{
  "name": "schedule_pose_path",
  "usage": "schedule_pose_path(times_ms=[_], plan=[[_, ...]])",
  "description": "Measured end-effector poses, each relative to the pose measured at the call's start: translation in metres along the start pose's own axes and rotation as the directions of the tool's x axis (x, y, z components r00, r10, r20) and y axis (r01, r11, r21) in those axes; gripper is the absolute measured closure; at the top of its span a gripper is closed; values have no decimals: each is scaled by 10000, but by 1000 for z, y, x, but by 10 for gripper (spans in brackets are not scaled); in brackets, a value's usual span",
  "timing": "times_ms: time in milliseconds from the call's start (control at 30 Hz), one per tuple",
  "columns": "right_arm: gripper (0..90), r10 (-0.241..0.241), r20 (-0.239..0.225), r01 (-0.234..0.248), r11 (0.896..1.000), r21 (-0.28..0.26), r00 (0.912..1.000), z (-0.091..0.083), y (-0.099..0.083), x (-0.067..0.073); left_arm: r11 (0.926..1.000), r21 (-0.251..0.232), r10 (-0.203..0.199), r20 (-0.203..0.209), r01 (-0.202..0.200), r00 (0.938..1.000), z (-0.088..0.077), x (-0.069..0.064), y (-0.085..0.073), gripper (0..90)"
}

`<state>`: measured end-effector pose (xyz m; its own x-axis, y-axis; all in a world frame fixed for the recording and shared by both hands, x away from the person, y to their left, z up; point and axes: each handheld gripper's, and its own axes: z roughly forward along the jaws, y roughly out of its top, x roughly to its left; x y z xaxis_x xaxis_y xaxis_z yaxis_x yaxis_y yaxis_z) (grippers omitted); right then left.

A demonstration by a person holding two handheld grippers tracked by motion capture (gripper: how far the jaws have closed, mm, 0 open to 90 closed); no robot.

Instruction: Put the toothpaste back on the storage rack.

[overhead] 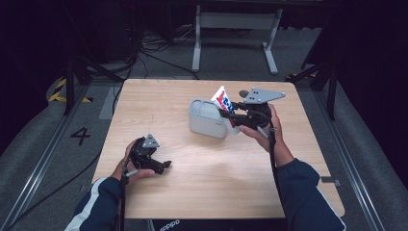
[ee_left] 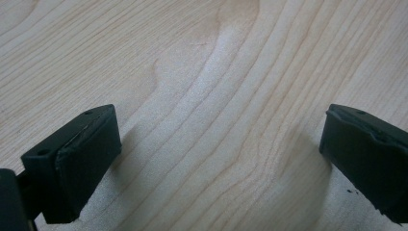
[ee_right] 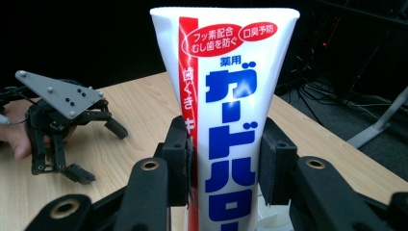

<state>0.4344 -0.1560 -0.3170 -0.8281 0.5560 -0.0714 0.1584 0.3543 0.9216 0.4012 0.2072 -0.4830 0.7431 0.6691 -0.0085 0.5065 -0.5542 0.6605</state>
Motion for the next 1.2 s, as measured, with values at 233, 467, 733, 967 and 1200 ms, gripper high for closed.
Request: schedule_pose_path(times_ms=[233,467,733,967,1200], plan=[[628,42,-15,-42,9999,-121,10000,5,4,-6,9999,-16,-125,-93,125,9999,-3,-3,-4,12],[628,29,-52,-31,9995,-302,10000,9,10,-13,9999,-43,-157,-181,156,9997,-10,-7,-12,12],[628,12,-110,-17,9989,-467,9999,19,17,-22,9998,9,-188,-202,188,9996,-14,-7,-16,12],[628,105,-122,-112,9980,-629,9999,29,21,-27,9999,-2,-129,-158,129,9998,-14,-7,-16,11],[627,158,-229,-174,9972,-724,9996,42,24,-32,9999,6,-168,-166,168,9997,-14,-7,-16,11]])
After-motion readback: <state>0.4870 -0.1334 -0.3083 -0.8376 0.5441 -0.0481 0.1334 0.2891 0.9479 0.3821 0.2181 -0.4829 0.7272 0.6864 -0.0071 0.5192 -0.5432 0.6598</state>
